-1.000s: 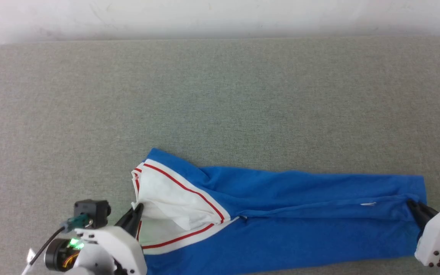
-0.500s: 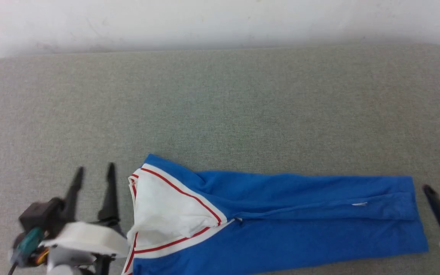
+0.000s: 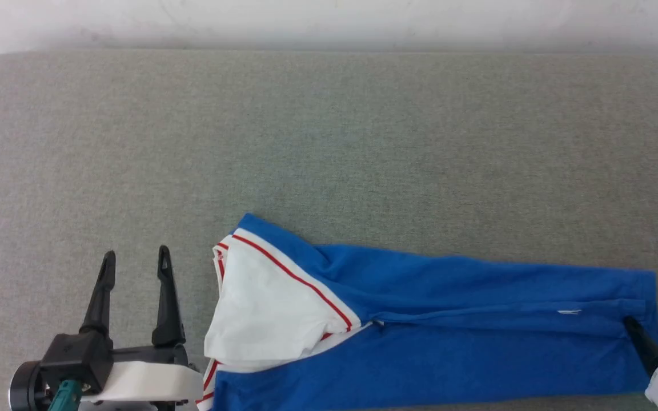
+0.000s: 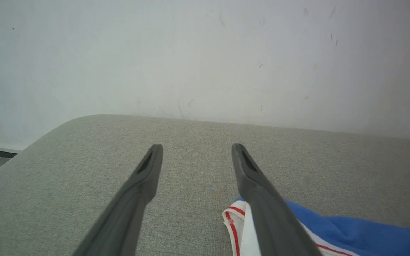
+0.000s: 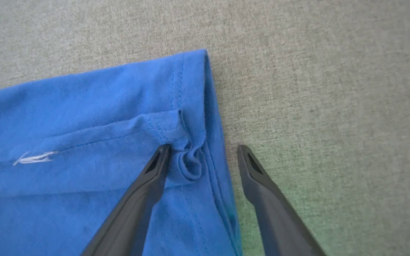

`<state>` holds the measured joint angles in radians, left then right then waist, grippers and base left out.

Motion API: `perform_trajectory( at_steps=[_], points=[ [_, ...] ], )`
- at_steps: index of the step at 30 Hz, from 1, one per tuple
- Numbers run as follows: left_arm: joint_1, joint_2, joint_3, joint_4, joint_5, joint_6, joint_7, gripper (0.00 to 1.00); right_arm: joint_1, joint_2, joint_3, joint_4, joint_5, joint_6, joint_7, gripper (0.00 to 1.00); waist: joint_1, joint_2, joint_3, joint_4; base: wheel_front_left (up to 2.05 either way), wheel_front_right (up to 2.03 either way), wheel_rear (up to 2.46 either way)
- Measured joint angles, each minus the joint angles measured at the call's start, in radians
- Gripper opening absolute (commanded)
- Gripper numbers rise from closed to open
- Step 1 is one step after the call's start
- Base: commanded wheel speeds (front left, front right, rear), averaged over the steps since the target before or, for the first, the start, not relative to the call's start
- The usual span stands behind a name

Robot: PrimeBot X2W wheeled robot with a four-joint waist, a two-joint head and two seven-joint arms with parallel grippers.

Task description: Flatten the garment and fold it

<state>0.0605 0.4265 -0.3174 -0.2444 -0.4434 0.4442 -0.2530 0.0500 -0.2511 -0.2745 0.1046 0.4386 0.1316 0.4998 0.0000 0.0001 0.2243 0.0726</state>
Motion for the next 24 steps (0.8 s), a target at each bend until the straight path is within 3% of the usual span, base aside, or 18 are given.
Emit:
perform_trajectory(
  at_steps=[2, 3, 14, 20, 24],
  points=[
    [0.0, 0.0, -0.003, 0.0, 0.005, 0.004, 0.001, 1.0, -0.012, -0.001, 0.0, 0.023, -0.002, 0.0, 0.002, 0.38, 0.0, 0.0, 0.008, 0.008, 0.0, 0.0, 0.0],
    [0.0, 0.0, -0.006, -0.001, 0.005, 0.006, 0.002, 1.0, -0.019, -0.001, -0.001, 0.032, -0.002, 0.0, 0.007, 0.0, 0.0, 0.0, 0.011, 0.011, 0.0, 0.0, 0.0],
    [0.004, 0.007, -0.008, -0.005, 0.005, 0.018, 0.026, 1.0, -0.043, 0.023, -0.086, 0.053, 0.016, 0.002, 0.044, 0.0, 0.0001, 0.0, -0.026, 0.018, 0.0, 0.0, 0.0],
    [0.03, 0.008, -0.014, -0.005, 0.004, 0.023, 0.034, 1.0, -0.016, -0.045, -0.221, 0.037, -0.039, 0.001, 0.045, 0.0, 0.0, 0.0, -0.07, 0.015, 0.0, 0.0, 0.0],
    [0.064, 0.008, -0.008, -0.003, -0.005, 0.031, 0.033, 1.0, -0.001, -0.062, -0.23, -0.02, -0.04, 0.001, 0.073, 0.0, -0.0001, 0.0, -0.095, 0.014, 0.0, 0.0, 0.0]
  ],
)
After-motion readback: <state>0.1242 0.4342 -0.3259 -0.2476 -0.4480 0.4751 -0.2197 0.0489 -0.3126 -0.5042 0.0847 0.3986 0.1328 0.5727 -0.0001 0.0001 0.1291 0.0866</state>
